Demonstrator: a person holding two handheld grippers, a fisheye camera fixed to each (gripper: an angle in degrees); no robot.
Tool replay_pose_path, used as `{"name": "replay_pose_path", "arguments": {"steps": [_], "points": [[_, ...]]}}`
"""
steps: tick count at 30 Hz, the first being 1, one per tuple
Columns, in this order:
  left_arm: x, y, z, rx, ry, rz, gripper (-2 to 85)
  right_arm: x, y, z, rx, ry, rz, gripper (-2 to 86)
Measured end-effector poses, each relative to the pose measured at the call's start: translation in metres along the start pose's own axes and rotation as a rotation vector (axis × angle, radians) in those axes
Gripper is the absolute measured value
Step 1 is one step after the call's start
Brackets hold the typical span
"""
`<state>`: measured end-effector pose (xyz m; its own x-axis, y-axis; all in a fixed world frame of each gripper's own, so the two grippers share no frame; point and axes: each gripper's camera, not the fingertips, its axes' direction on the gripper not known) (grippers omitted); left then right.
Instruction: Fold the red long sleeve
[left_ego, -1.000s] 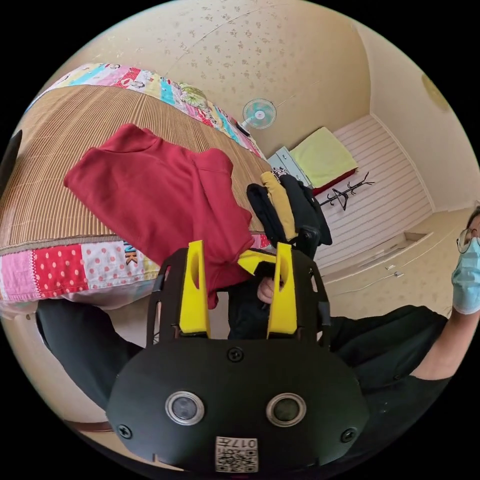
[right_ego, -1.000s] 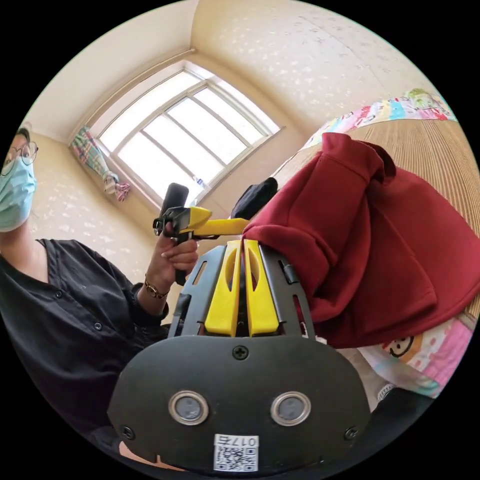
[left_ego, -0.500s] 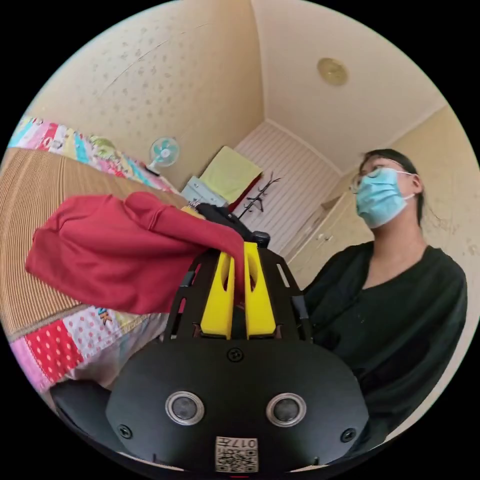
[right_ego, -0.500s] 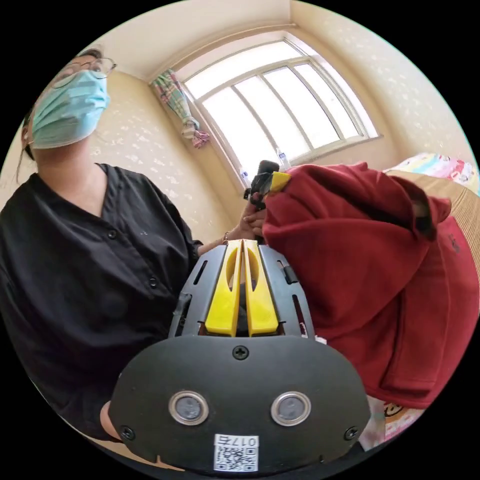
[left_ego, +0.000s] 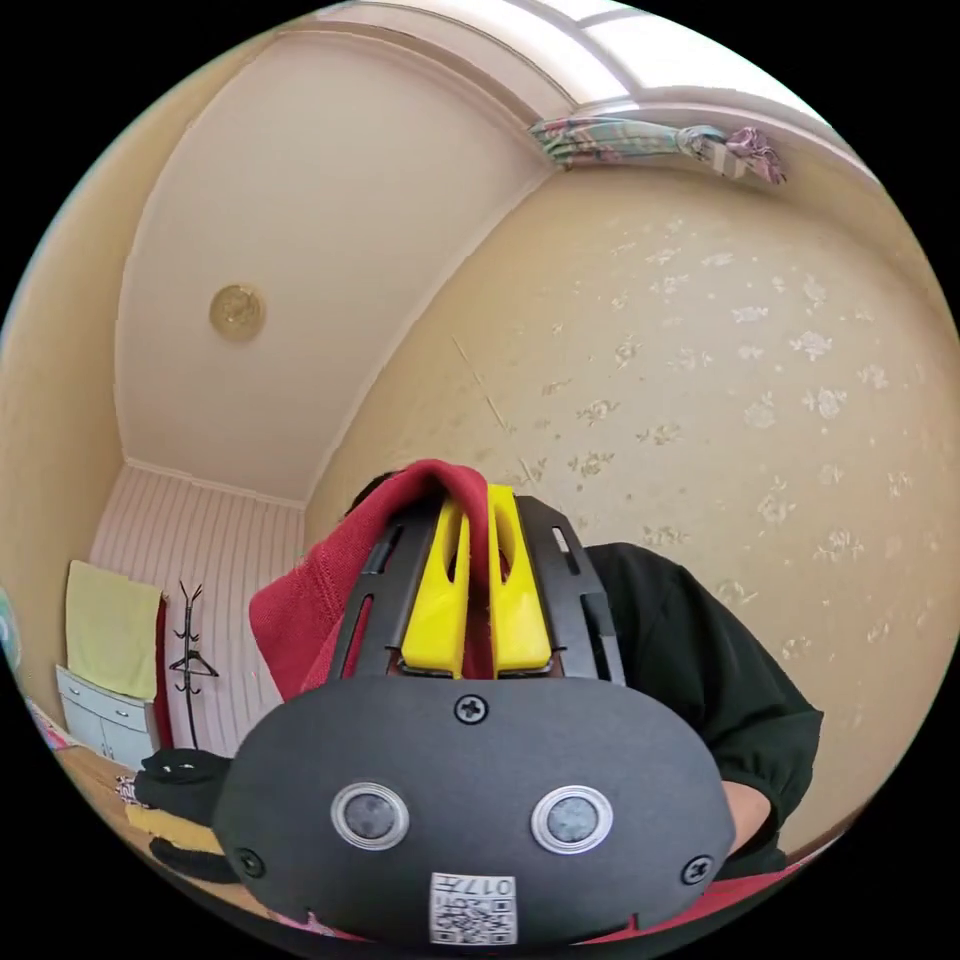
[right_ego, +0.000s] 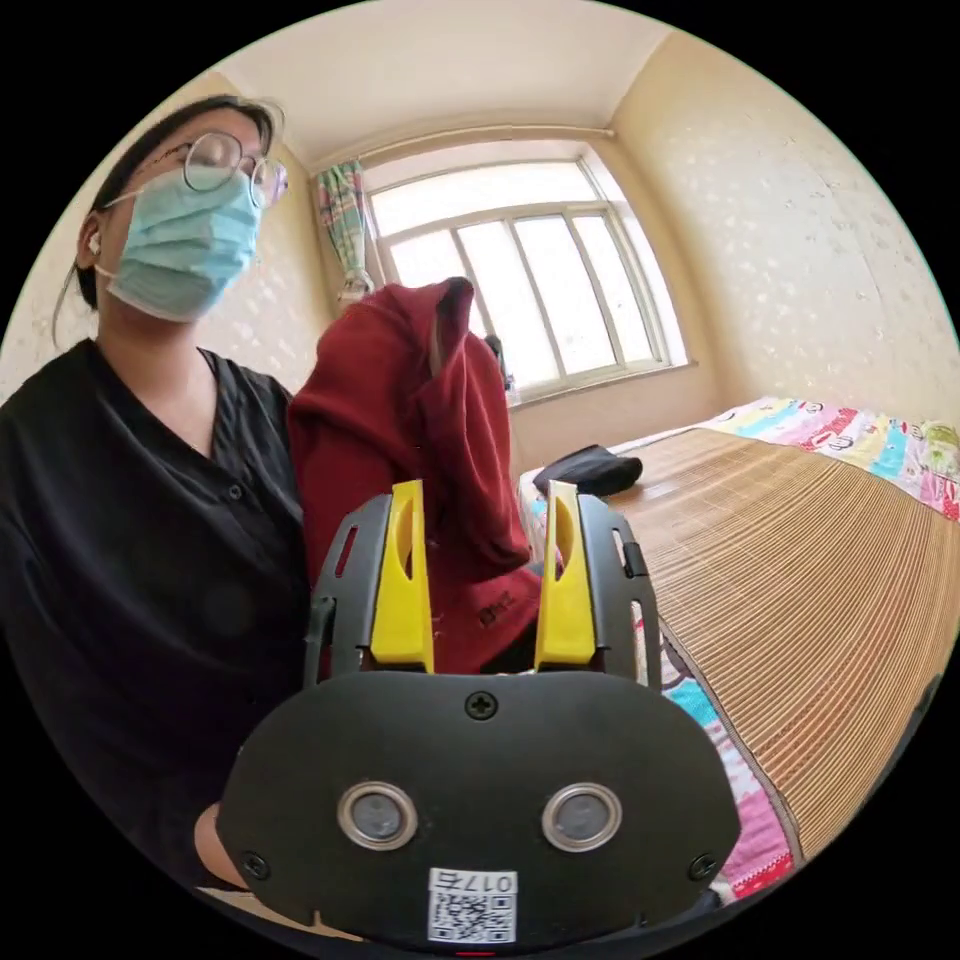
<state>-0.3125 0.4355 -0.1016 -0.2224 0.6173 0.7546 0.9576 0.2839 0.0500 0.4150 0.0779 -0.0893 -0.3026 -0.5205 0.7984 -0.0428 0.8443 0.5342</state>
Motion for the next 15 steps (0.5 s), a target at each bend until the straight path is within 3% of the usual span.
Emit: {"name": "replay_pose_path", "arguments": {"steps": [2, 6, 11, 15], "points": [[-0.012, -0.001, 0.017, 0.049, 0.094, -0.018, 0.2, -0.008, 0.002, 0.045, -0.137, 0.068, 0.005, 16.5], [-0.024, -0.02, 0.051, 0.007, 0.111, -0.054, 0.2, -0.009, -0.021, 0.07, -0.178, 0.138, 0.067, 5.3], [0.004, -0.091, 0.103, -0.308, -0.176, -0.043, 0.3, -0.045, -0.098, -0.039, 0.151, 0.574, 0.154, 3.3], [0.03, -0.133, 0.13, -0.517, -0.482, -0.028, 0.5, -0.106, -0.151, -0.105, 0.355, 0.777, 0.061, 2.7]]}}
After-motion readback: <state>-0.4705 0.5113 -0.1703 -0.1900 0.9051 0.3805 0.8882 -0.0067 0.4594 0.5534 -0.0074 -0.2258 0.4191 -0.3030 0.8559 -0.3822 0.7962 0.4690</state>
